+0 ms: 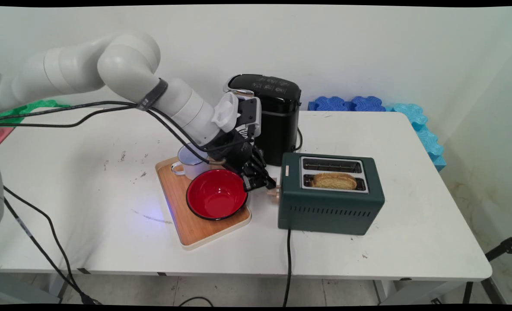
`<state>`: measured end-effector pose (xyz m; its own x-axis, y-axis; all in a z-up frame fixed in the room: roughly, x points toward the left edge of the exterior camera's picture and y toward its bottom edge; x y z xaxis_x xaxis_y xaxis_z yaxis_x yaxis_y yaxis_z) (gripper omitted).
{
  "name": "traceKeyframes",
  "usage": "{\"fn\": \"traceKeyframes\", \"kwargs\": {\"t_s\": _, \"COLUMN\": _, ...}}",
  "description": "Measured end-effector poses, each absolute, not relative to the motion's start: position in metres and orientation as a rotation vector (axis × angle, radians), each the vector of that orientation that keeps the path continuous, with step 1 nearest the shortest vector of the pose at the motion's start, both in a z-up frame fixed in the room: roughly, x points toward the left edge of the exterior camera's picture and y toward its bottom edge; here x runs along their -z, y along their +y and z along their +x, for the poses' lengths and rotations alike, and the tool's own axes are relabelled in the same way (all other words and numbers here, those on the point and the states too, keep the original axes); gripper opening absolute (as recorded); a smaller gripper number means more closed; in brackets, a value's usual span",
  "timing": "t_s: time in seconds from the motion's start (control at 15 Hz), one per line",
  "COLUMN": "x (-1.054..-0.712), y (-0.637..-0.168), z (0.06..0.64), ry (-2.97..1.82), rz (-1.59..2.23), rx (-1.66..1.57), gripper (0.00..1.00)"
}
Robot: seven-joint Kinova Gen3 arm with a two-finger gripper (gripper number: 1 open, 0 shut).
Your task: Press the toaster switch
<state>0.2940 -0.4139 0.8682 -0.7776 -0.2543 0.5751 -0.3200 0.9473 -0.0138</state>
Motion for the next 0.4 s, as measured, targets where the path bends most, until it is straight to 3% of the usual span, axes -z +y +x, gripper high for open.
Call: {"fn": "traceKeyframes", "kwargs": {"t_s": 0.4, "x": -0.8647, "y": -0.4134, "z": 0.2940, "ry": -2.501, "rz": 0.410, "rx": -0.145, "gripper": 0.00}}
